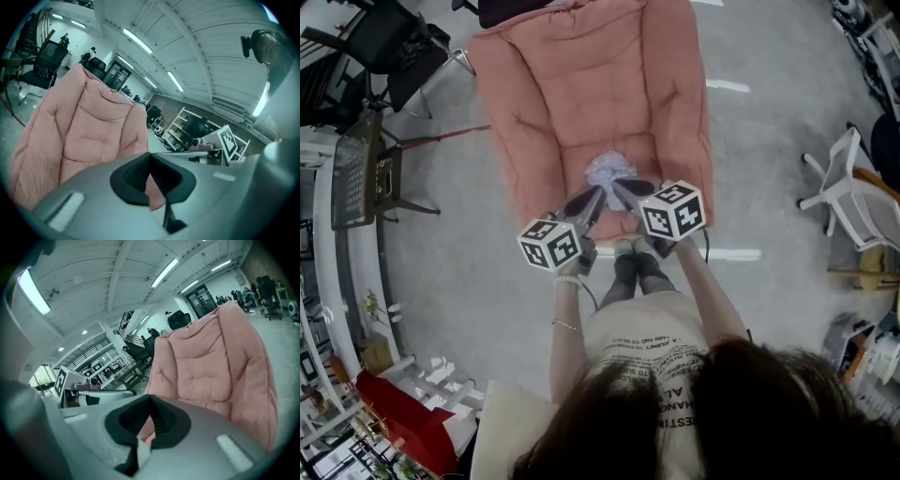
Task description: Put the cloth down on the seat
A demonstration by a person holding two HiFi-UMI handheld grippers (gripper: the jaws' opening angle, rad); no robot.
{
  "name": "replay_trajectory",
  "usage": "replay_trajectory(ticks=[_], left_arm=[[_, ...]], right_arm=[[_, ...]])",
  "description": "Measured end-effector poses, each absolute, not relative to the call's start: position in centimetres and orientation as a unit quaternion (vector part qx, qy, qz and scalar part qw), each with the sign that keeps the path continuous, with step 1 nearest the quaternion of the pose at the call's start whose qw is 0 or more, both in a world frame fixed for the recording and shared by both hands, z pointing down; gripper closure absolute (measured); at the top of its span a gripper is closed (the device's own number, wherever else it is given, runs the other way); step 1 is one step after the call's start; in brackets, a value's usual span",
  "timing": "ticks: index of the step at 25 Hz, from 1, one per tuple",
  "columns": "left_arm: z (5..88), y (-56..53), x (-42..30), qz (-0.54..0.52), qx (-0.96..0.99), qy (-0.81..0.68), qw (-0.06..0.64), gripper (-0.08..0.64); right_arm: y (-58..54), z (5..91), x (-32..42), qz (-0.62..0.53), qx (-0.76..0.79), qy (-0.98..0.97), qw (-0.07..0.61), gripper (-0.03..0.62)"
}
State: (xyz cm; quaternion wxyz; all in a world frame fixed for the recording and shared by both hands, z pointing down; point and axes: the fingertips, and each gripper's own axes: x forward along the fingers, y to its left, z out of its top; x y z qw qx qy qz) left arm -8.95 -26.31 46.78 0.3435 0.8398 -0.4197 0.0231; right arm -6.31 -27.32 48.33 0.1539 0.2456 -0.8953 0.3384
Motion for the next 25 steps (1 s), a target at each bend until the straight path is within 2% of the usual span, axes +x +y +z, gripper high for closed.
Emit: replay_trajectory(ticks=[25], left_arm=[[45.3, -26.0, -8.1, 0.021, 0.854, -0.413, 0.315, 0.561]], right_arm=[[-27.3, 46.5, -5.1, 0.305, 0.256, -0.904, 0.154, 0.591]])
